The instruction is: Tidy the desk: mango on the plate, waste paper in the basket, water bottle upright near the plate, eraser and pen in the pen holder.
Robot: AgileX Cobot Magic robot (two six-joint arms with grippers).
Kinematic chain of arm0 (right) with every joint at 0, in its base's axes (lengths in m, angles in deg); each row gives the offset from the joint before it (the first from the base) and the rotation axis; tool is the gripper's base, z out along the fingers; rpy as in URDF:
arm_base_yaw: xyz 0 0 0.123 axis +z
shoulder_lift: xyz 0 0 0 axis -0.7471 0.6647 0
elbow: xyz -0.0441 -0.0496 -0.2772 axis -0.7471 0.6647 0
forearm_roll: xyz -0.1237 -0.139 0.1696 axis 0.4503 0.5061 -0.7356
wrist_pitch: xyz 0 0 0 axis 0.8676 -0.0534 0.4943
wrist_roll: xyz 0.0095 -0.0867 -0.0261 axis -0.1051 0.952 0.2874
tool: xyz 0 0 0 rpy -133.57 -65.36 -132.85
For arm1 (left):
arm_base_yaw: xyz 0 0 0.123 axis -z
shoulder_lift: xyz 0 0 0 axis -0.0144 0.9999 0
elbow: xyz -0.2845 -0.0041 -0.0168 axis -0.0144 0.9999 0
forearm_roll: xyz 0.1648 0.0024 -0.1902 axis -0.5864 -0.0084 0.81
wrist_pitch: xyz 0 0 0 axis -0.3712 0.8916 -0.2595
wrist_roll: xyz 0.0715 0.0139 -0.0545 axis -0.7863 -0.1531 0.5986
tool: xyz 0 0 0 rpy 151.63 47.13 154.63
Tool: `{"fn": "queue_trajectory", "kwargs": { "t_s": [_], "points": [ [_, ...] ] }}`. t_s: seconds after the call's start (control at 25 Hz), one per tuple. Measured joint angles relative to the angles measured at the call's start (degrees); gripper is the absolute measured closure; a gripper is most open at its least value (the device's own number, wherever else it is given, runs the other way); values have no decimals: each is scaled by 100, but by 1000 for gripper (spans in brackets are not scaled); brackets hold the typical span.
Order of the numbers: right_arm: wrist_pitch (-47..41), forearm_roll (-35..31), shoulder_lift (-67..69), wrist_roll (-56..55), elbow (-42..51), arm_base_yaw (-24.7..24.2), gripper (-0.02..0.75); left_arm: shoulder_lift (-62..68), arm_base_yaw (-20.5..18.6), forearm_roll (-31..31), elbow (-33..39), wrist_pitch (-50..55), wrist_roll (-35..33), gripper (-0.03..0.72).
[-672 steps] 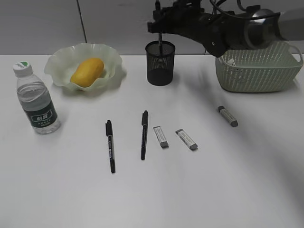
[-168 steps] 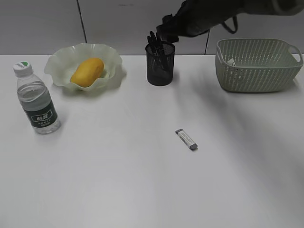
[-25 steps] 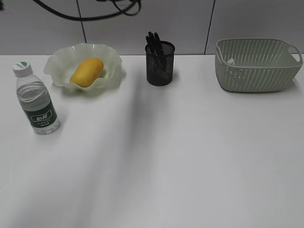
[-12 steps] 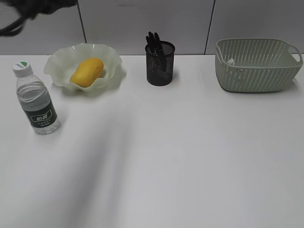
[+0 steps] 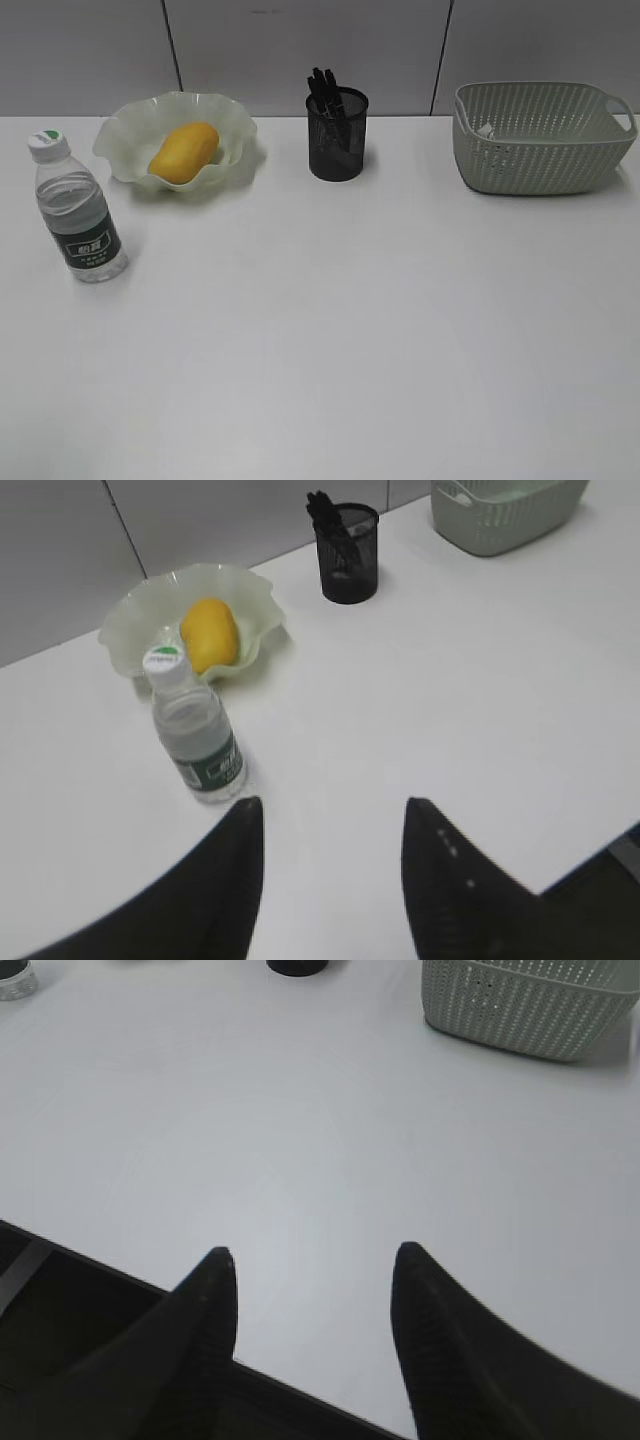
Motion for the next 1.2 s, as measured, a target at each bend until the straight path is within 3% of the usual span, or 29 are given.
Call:
{"fn": "queue_trajectory", "kwargs": {
  "t_s": [0.32, 0.48, 0.68, 1.2],
  "points": [
    [12, 0, 0, 0, 5, 0, 335, -2120, 0, 543, 1026, 736, -114, 349],
    [7, 0, 0, 0, 6, 0, 335, -2069, 0, 639, 1247, 664, -14, 352],
    [12, 69, 0, 0, 6, 0, 335, -2122, 0, 312, 1271, 656, 454, 377],
    [12, 98, 0, 5, 11, -13, 335, -2122, -27, 276, 1271, 651, 533, 439]
  ]
}}
